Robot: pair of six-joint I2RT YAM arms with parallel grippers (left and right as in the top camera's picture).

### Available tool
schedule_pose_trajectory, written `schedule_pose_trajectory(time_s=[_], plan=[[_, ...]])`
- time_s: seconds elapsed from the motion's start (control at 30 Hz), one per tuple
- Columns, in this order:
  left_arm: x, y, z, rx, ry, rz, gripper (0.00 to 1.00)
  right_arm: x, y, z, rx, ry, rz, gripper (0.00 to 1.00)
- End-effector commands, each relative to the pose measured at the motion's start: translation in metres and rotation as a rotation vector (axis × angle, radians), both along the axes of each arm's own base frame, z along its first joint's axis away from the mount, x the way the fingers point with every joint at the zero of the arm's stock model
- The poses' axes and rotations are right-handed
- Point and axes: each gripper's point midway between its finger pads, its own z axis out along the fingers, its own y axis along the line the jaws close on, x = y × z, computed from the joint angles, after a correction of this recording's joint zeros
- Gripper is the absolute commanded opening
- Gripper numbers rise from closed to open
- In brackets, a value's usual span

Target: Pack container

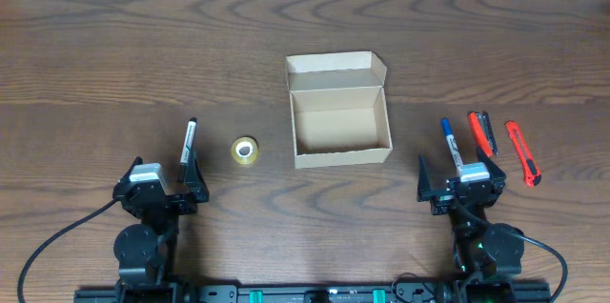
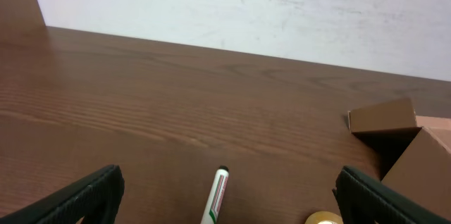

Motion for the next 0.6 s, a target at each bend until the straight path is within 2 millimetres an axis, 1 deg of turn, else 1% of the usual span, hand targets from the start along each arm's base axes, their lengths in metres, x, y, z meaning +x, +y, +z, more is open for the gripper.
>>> schedule_pose_trajectory(time_s=[0.0, 0.47, 0.57], plan=[[0.0002, -0.0016, -0.0179, -0.009, 0.039, -0.007, 0.95, 0.0004, -0.0032, -0.0025, 0.01, 0.003, -0.017, 0.99], [0.0002, -0.0016, -0.0179, -0.009, 0.039, -0.007, 0.95, 0.0003, -0.0022, -0.0025, 0.011, 0.003, -0.011, 0.99], [0.0002, -0.0016, -0.0179, -0.009, 0.039, -0.007, 0.95, 0.0004, -0.0008, 0.0004, 0.013, -0.009, -0.003, 0.99]])
